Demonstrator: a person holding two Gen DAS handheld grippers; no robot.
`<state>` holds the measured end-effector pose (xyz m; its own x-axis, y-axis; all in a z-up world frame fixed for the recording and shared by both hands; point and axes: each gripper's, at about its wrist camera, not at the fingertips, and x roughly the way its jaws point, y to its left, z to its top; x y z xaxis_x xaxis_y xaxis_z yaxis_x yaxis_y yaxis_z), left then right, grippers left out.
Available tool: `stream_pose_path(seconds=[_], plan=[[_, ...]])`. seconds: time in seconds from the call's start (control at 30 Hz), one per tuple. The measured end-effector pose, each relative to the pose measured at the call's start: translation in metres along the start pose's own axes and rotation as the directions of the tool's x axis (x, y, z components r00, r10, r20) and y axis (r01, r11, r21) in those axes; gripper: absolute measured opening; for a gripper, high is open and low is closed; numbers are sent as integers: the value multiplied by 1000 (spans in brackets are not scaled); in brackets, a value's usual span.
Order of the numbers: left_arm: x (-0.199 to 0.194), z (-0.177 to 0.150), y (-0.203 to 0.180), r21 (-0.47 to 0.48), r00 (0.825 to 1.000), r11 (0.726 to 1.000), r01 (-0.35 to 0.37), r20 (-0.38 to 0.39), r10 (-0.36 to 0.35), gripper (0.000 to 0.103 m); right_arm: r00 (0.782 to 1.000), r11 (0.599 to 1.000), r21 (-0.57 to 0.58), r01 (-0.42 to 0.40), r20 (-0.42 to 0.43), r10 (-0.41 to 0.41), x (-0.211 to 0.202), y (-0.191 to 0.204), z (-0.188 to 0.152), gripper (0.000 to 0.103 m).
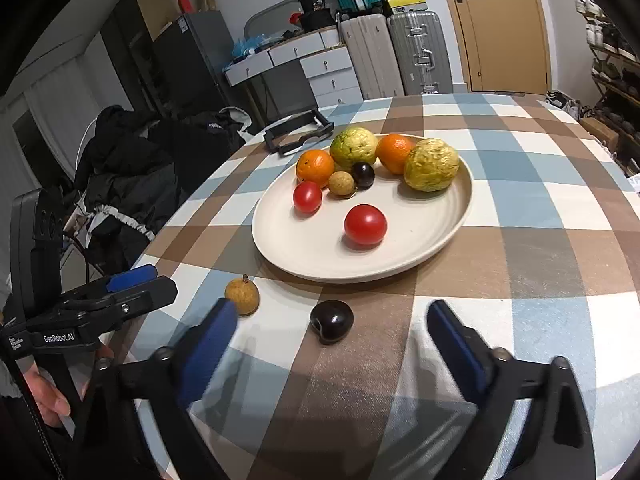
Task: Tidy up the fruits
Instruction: 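Move the right tool to the last dark plum and close on it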
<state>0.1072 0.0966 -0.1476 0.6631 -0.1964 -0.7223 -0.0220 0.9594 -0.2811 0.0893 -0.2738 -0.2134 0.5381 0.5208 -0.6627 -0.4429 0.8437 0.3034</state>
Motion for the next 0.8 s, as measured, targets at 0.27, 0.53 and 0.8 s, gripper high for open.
stream_pose_path(seconds=[0.27,0.53,0.8], plan=[[6,-2,12,-28,1000,1000,0,-12,0,102,999,1000,-19,18,-43,-19,10,3,1,58],[1,2,13,-23,1000,1000,-8,6,8,102,998,1000,-11,7,-70,-8,14,1,0,27],[4,2,0,18,1000,1000,-10,-18,10,102,999,1000,-3,8,-48,-8,5,-4,-3,24]])
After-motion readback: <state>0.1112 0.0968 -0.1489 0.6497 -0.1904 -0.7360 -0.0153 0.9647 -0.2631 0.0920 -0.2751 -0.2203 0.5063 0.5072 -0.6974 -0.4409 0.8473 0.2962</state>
